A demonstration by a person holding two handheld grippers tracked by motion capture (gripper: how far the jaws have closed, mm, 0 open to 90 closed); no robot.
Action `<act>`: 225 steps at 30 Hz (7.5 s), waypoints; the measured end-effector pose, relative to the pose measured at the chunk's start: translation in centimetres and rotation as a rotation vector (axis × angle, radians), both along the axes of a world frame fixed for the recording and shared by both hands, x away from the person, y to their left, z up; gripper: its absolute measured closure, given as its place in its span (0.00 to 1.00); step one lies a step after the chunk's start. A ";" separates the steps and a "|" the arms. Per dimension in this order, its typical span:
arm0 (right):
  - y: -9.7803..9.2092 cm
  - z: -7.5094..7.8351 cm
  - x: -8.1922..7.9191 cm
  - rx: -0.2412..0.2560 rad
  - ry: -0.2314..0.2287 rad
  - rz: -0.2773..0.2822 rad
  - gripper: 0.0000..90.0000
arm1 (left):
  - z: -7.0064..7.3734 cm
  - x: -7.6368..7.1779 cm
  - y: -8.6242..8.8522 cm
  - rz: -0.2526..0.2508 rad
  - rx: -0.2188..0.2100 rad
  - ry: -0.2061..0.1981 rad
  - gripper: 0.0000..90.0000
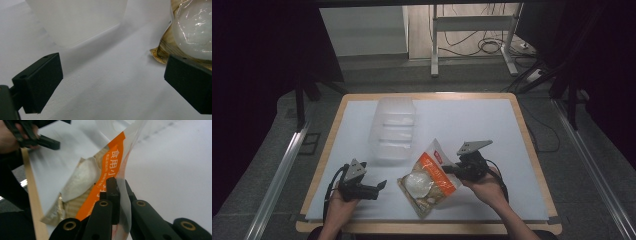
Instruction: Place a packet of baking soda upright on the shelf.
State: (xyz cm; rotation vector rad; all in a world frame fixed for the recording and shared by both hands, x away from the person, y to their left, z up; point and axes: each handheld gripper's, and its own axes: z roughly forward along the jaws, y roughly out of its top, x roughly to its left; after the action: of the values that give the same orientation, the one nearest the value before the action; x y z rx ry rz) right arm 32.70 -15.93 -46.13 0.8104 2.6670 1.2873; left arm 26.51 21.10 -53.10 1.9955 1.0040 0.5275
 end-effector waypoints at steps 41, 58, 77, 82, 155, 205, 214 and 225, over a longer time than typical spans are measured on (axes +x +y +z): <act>2.0 9.8 2.9 -0.082 -0.249 0.020 0.99 | 0.0 0.1 0.0 -0.004 -0.005 0.000 0.02; 3.8 11.7 5.9 -0.077 -0.279 -0.001 0.99 | 0.0 0.1 0.0 -0.003 -0.010 0.002 0.02; 5.6 13.7 9.2 -0.068 -0.313 -0.020 0.99 | 0.0 0.2 0.0 -0.003 -0.016 0.005 0.02; 6.6 14.2 10.3 -0.066 -0.318 -0.024 0.99 | 0.0 0.2 0.0 -0.004 -0.016 0.004 0.02; 19.9 7.3 17.5 0.010 -0.246 0.043 0.99 | 0.0 0.2 -0.6 -0.027 -0.009 0.003 0.02; 15.3 7.2 16.3 -0.051 -0.302 -0.043 0.31 | -0.1 0.3 -0.8 -0.029 -0.002 0.013 0.02; 14.3 7.6 15.2 -0.041 -0.317 -0.033 0.24 | -0.1 0.3 -0.8 -0.029 -0.001 0.011 0.02; 12.8 6.9 14.0 -0.034 -0.290 -0.002 0.16 | -0.1 0.2 -0.9 -0.027 0.002 0.010 0.02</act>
State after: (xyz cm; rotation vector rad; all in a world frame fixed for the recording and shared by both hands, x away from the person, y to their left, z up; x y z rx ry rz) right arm 46.69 -3.17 -39.26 0.5712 2.4508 1.2478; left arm 26.75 20.24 -53.21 2.0127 0.9811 0.5048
